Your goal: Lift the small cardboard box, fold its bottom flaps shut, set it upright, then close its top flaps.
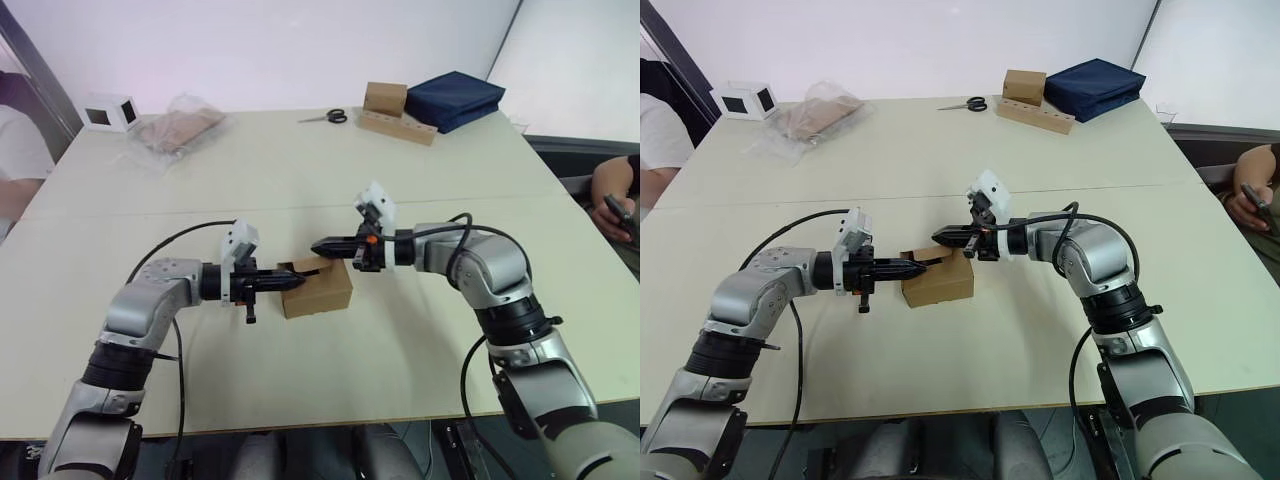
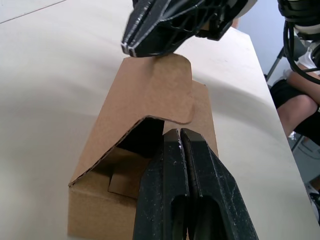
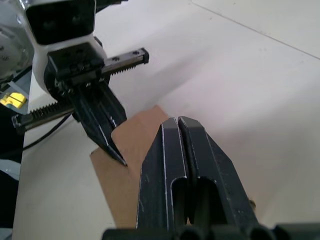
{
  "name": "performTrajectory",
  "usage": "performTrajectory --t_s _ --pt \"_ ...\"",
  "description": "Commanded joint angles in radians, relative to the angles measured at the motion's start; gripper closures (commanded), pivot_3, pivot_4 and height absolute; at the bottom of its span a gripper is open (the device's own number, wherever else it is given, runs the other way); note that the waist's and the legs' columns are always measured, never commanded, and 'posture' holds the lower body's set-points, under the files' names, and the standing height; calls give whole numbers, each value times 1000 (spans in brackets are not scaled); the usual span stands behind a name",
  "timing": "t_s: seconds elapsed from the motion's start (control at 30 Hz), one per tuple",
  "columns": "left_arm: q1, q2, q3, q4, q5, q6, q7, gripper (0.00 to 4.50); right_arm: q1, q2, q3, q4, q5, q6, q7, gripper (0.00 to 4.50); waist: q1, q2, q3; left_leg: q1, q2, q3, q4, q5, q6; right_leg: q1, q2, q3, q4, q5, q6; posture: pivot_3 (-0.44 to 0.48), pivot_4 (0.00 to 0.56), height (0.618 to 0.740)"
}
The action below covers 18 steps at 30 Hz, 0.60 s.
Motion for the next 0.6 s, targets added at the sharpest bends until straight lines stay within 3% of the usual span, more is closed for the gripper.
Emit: performTrajectory --t_s 0.03,0.37,0.6 --pt "-3 16 7 -23 -15 15 1 4478 19 1 8 -37 -10 -8 4 4500 0 0 0 0 0 0 0 0 0 0 0 0 0 0 0 0 150 740" --pt "9 68 49 -102 -66 71 2 4478 54 2 17 -28 -39 -35 10 4500 0 0 0 0 0 0 0 0 0 0 0 0 0 0 0 0 150 740" --pt "14 166 109 -120 -112 96 -35 4478 58 7 14 -27 -48 -42 8 4500 -1 0 0 0 0 0 0 0 0 0 0 0 0 0 0 0 150 740"
